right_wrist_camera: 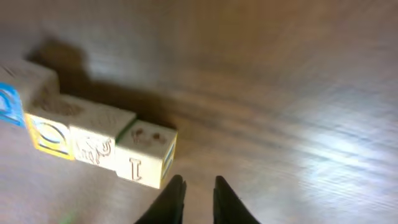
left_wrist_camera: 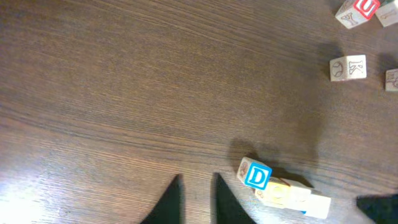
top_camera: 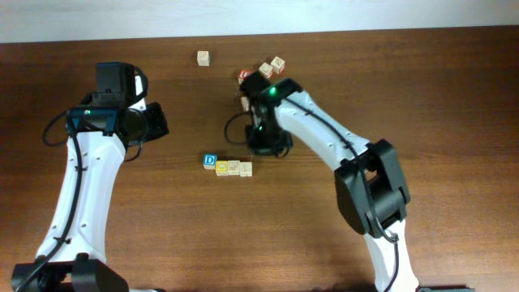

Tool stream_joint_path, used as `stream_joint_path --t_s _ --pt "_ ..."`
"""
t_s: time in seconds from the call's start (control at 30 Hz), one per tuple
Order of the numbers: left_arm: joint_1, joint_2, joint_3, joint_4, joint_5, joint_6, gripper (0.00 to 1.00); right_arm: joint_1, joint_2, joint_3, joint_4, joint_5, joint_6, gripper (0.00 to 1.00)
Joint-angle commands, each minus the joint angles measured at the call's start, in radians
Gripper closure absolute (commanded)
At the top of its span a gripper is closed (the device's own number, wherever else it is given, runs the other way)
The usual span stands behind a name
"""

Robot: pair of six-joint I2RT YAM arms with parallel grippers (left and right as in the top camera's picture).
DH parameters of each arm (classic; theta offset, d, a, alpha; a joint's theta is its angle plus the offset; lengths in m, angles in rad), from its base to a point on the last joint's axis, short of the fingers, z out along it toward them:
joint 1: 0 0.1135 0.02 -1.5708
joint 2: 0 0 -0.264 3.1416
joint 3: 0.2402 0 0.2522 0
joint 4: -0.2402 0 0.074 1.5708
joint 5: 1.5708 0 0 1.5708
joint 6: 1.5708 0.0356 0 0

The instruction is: Rotate 4 blocks

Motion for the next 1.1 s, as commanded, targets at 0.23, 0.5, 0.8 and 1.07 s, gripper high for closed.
stream_joint_path --t_s 0.23,0.5,0.8,1.07 --pt "-0.166 0.185 -0.024 0.101 0.059 0.001 1.00 -0.152 -0.024 0.042 0.034 0.008 -0.046 0.81" --pt "-0.224 0.383 -0.024 0.171 0.067 0.001 1.00 -0.152 -0.024 0.042 0.032 0.012 -0.046 0.80" --pt "-0.254 0.417 -0.024 0.123 0.070 0.002 1.00 -0.152 -0.024 0.042 0.021 0.012 -0.053 0.80" --pt "-0.254 0.417 -0.024 0.097 0.067 0.002 1.00 -0.152 -0.024 0.042 0.012 0.024 -0.054 0.80"
